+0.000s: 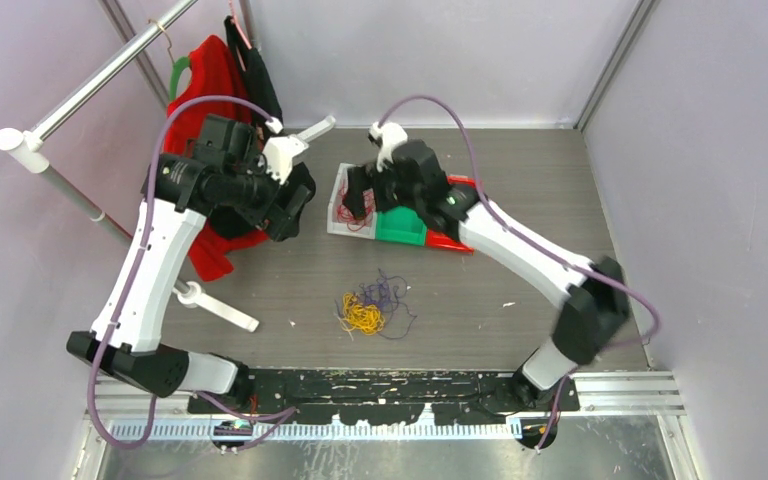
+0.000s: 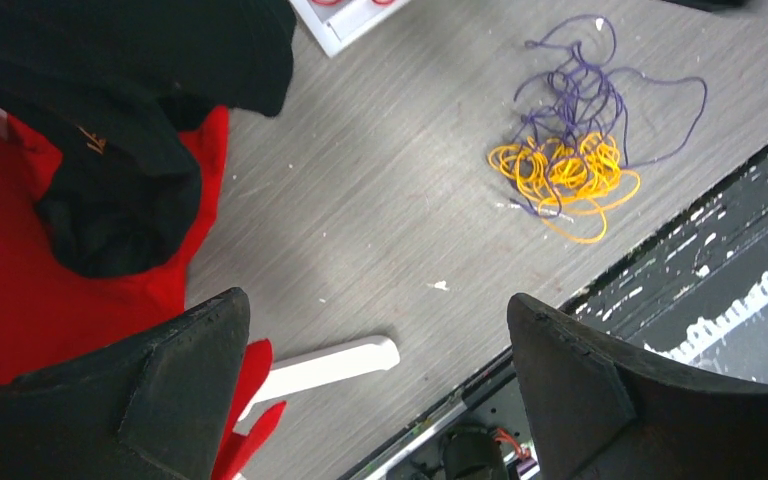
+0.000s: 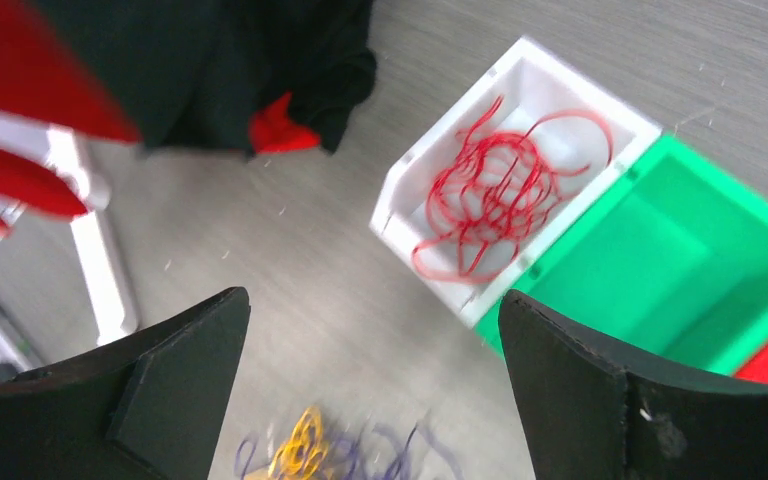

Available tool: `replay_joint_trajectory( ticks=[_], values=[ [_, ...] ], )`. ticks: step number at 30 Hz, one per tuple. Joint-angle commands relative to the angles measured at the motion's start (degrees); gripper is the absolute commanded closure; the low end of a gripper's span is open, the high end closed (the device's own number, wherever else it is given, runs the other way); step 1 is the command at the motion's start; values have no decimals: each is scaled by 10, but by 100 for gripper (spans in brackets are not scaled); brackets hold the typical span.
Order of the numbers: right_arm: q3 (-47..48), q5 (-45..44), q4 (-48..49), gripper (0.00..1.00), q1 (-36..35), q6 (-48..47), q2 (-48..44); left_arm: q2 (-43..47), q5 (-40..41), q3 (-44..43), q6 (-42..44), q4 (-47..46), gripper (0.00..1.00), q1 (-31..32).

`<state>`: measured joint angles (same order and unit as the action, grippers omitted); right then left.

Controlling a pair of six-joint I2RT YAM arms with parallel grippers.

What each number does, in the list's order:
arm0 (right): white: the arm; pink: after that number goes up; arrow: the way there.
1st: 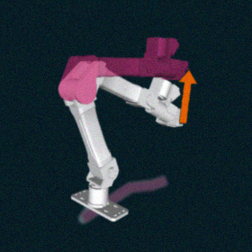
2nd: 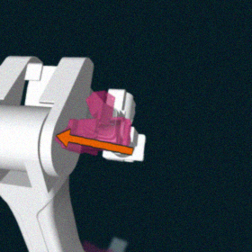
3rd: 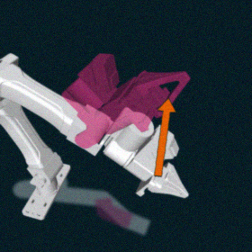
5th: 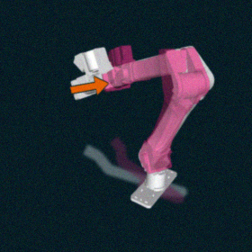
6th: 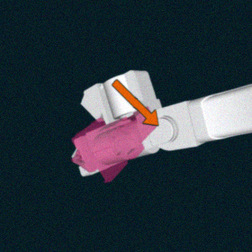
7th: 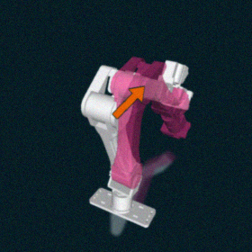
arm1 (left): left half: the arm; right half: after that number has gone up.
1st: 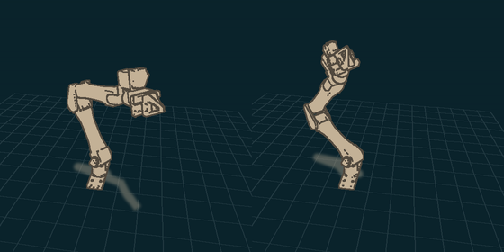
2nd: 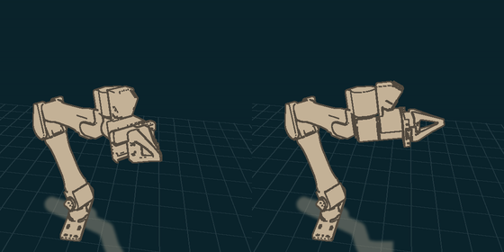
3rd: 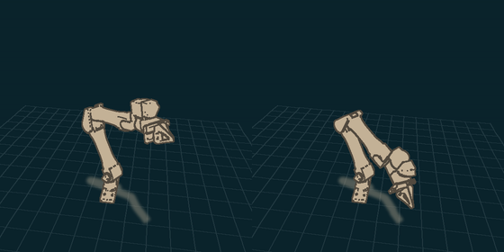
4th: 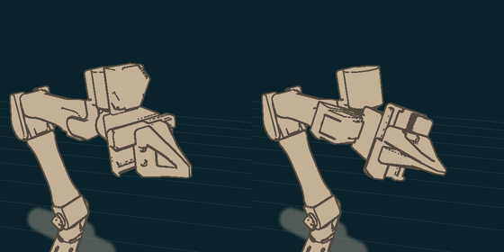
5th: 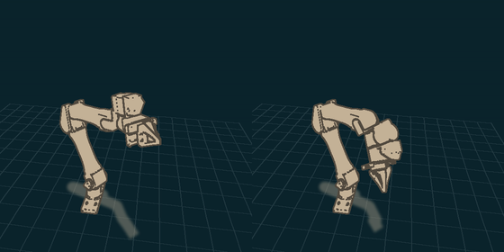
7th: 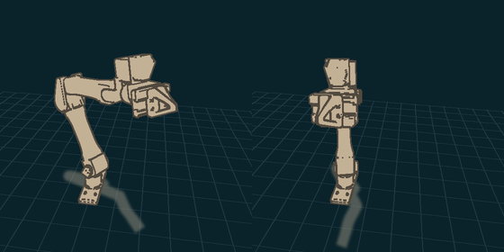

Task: Untangle the cables
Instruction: Place the cable in the bin, then untie the cable.

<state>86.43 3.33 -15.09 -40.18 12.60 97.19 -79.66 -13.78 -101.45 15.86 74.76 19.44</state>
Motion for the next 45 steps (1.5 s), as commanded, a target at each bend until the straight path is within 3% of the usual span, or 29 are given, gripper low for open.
replay_joint_trajectory(
  ticks=[1, 7, 9, 11, 14, 17, 19, 22, 26, 30, 36, 40, 42, 45],
  values=[
    [-156, -80, -3, 0, -62, 37, -143, 47, -1, 8, 51, 48, 1, -8],
    [-283, -244, -87, 0, -101, 164, -264, 93, 17, 36, 51, 79, 1, -9],
    [-308, -255, -78, 0, -104, 214, -311, 116, 24, 64, 56, 81, 1, -9],
    [-326, -231, -74, 0, -99, 302, -358, 138, 20, 90, 58, 84, 1, -9],
    [-376, -121, -24, 0, -97, 297, -412, 165, 9, 122, 53, 82, 1, -9],
    [-348, -124, -124, 2, -106, 284, -392, 181, 6, 148, 53, 64, 1, -9],
    [-351, -131, -167, 12, -116, 298, -377, 185, -4, 160, 54, 54, 1, -9],
    [-413, -99, -156, 27, -122, 341, -375, 190, -28, 175, 61, 43, 1, -8],
    [-456, -110, -161, 28, -129, 375, -373, 188, -51, 189, 72, 30, 0, -8],
    [-479, -95, -130, 25, -129, 380, -344, 183, -66, 195, 85, 21, 0, -9],
    [-443, -70, -87, 34, -140, 331, -278, 159, -82, 180, 97, 22, 0, -9],
    [-347, -266, -166, 44, -237, 250, -251, 144, -82, 177, 100, 17, 0, -9],
    [-313, -286, -195, 44, -255, 234, -222, 144, -87, 179, 101, 10, 0, -8],
    [-303, -309, -151, 46, -287, 199, -236, 142, -93, 181, 99, 2, 0, -9]
  ],
)
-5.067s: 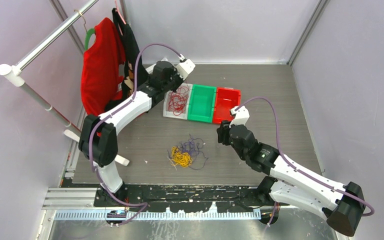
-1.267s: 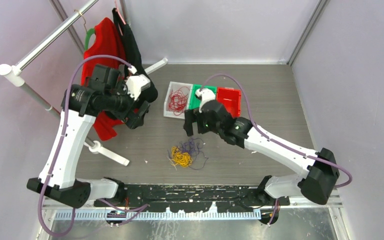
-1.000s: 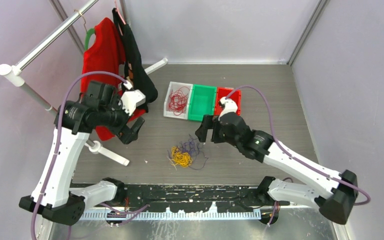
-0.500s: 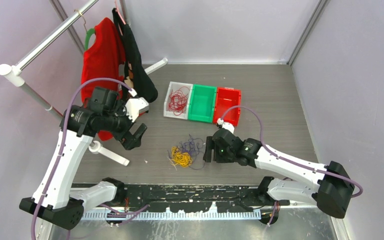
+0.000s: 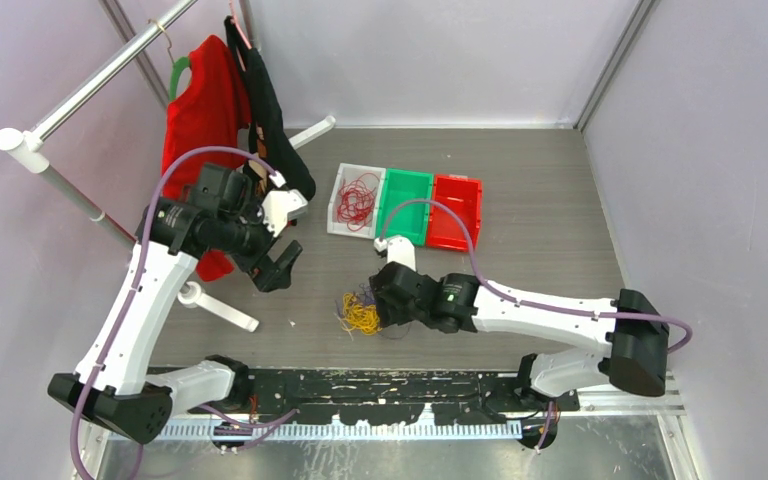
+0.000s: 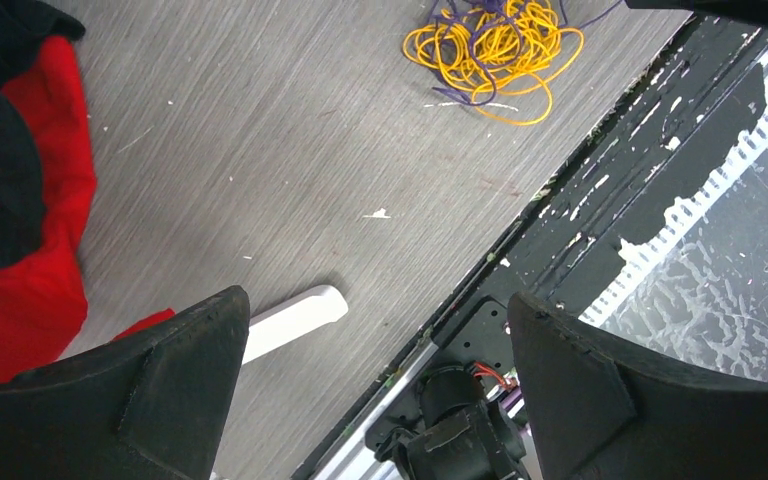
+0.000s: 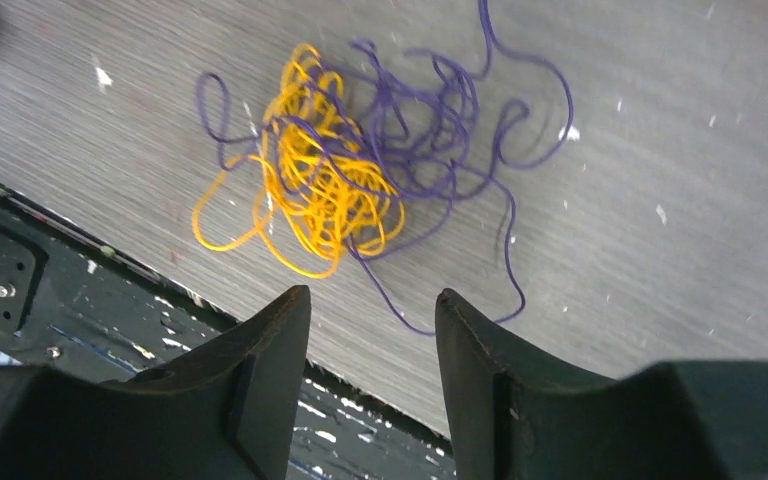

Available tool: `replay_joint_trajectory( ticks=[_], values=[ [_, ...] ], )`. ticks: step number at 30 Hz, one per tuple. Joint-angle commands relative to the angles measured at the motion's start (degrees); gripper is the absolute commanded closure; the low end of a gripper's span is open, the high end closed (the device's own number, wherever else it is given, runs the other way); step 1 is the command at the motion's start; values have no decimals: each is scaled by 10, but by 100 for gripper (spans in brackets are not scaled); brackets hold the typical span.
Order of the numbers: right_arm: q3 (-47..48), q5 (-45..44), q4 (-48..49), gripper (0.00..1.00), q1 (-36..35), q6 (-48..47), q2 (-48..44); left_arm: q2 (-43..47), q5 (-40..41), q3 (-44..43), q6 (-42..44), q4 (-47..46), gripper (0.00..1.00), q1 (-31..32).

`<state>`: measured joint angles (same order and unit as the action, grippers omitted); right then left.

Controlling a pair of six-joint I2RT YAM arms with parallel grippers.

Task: Untangle the cables
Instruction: Untie the cable.

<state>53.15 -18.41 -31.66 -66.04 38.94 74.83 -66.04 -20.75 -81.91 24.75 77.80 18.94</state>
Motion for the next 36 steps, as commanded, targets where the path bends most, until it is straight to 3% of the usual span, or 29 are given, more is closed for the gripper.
replay_joint_trajectory(
  ticks=[1, 8, 14, 17, 20, 23, 30, 36],
  values=[
    [31, -69, 37, 47, -34, -78, -12, 6, -24, -13, 9, -29, 0, -4],
    [56, 97, 101, 48, -44, -155, 118, 4, -12, -13, 0, -28, 0, -4],
    [97, 23, 76, 50, -47, -223, 197, 7, -4, -18, -3, -32, 0, -3],
    [109, -15, 69, 59, -48, -249, 213, 3, -8, -19, -16, -33, 0, -4],
    [106, -35, 75, 78, -48, -252, 201, 2, -3, -21, -12, -28, 0, -3],
    [105, -17, 70, 88, -48, -244, 173, 1, 3, -24, -11, -26, 0, -4],
    [90, 61, 88, 92, -47, -208, 66, 10, -15, -28, 6, -17, 0, -4],
    [61, 115, 153, 94, -34, -196, 3, 37, -81, -3, 53, 11, 2, -4]
  ],
)
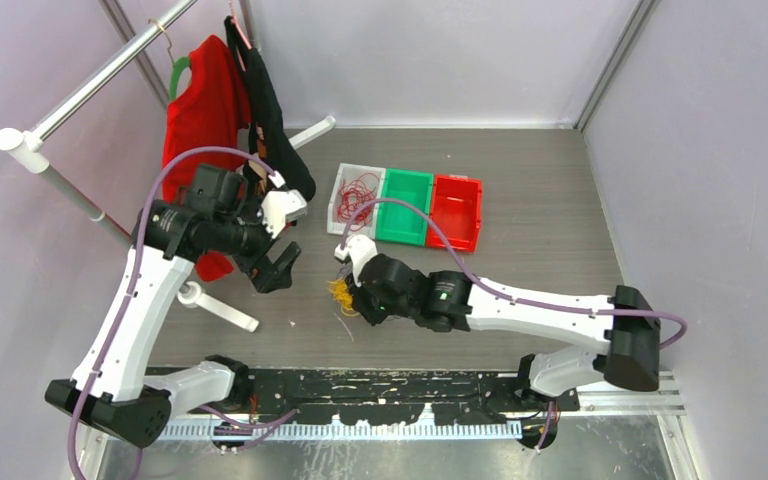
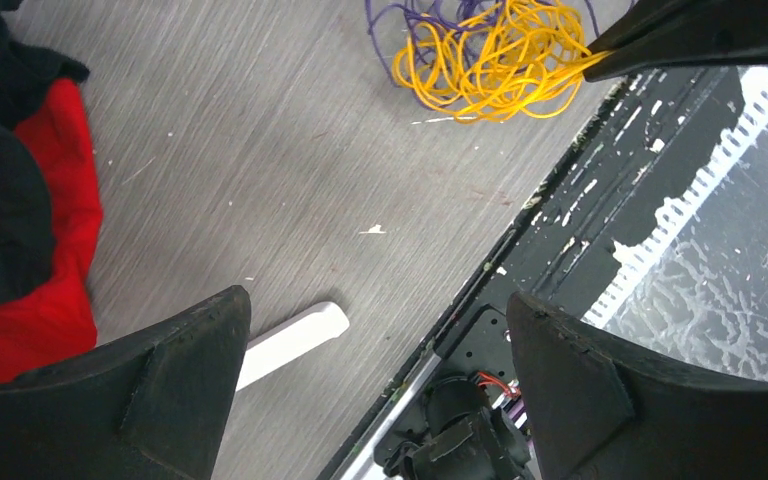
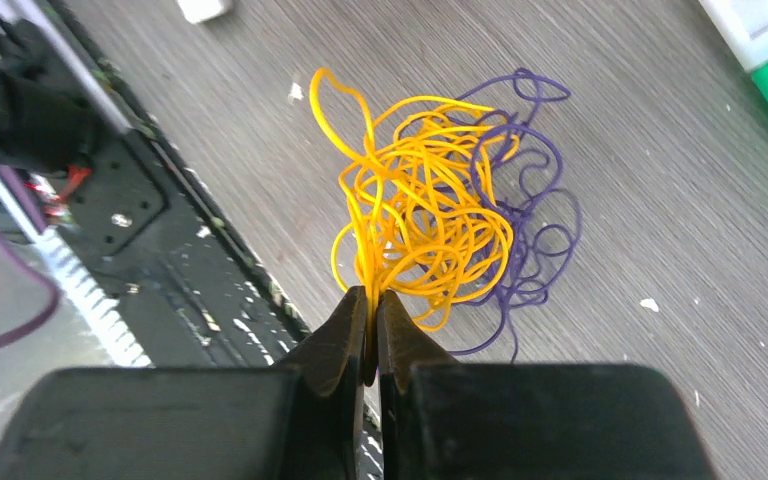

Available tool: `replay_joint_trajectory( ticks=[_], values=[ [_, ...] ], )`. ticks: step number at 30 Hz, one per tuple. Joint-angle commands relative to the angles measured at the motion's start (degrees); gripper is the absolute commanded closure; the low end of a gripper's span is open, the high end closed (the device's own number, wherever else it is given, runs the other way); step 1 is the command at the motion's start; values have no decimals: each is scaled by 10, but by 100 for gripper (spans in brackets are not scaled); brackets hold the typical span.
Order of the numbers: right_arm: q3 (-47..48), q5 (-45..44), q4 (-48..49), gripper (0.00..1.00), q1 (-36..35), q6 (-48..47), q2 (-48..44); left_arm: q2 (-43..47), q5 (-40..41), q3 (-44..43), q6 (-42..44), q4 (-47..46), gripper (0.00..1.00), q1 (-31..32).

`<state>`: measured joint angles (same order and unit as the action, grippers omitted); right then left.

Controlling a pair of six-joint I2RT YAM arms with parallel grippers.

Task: Untangle the cables
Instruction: Untie the cable.

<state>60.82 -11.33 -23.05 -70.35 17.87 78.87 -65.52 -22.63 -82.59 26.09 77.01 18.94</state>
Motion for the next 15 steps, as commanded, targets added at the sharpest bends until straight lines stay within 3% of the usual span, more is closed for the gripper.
replay_joint_trajectory(
  ticks=[1, 15],
  values=[
    [-20, 50, 75, 94, 12, 15, -42, 36, -74, 15, 46, 16, 3, -3],
    [-64, 69, 130, 95, 24, 29, -41, 9, -219, 153, -22, -180, 20, 7]
  ],
)
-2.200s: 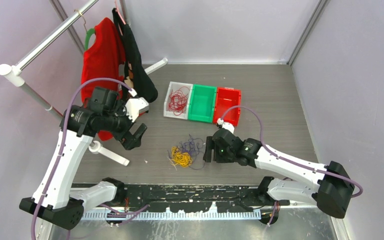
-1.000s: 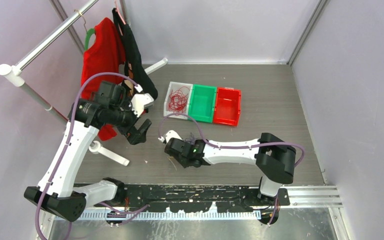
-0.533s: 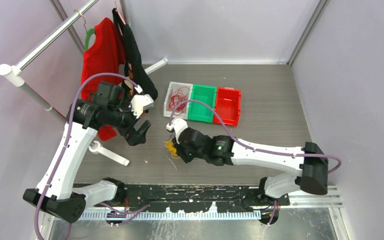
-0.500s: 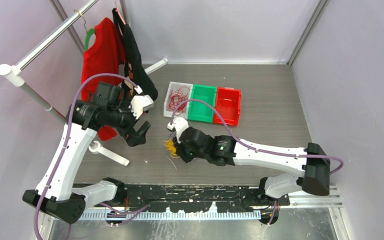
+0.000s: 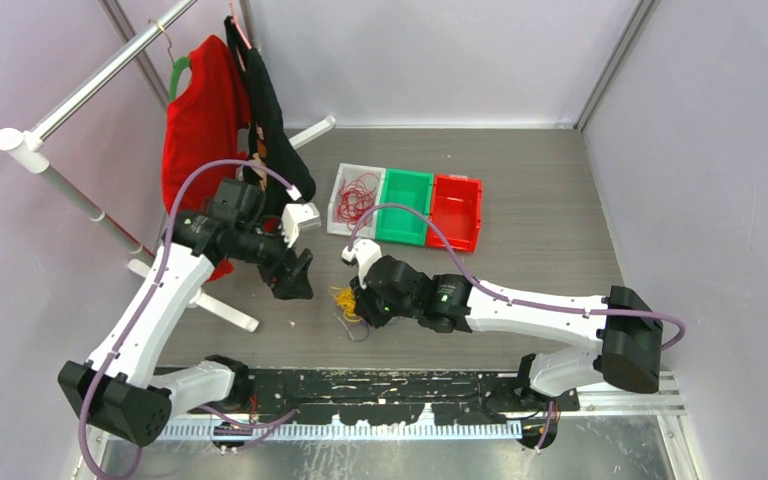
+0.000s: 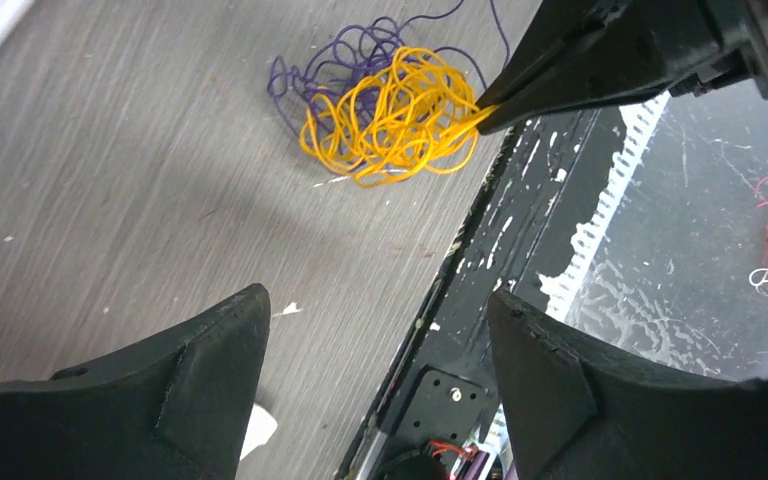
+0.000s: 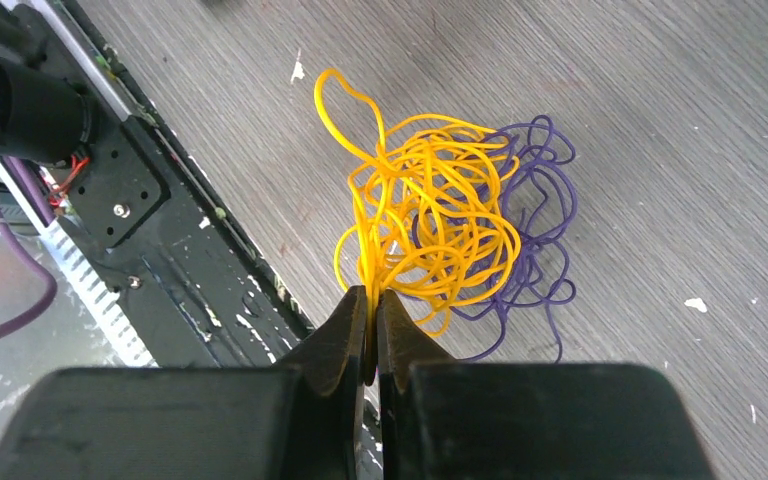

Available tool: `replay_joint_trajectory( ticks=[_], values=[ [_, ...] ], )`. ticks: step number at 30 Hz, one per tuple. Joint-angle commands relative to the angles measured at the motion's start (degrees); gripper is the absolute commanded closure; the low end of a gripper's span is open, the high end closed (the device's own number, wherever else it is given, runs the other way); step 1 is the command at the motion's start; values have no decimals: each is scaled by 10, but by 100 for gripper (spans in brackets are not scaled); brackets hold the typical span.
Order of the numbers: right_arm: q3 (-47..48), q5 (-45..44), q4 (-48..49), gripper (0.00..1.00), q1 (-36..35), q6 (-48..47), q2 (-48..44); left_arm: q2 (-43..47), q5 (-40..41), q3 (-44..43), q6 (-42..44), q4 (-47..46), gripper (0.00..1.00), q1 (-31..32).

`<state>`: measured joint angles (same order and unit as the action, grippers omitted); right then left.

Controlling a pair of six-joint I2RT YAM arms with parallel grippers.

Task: Untangle the cables
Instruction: Untie the cable.

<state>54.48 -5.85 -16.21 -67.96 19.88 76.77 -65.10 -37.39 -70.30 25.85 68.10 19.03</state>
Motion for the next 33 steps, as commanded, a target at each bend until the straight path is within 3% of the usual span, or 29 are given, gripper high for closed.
replay_joint_trajectory(
  ticks=[1, 8, 16, 22, 33],
  values=[
    [-4, 18, 66, 95, 0, 9, -23, 10, -79, 44, -24, -114, 20, 7],
    [-8, 39, 82, 96, 0, 14, -28, 32, -83, 92, -2, -220, 16, 8],
    [8, 48, 80, 97, 1, 7, -35, -52, -130, 40, 58, -152, 19, 10],
    [8, 51, 82, 97, 1, 6, -41, -105, -173, -16, 202, 14, 27, 9],
    [-15, 51, 129, 99, 1, 26, -68, -81, -154, 16, 108, -77, 34, 31]
  ],
)
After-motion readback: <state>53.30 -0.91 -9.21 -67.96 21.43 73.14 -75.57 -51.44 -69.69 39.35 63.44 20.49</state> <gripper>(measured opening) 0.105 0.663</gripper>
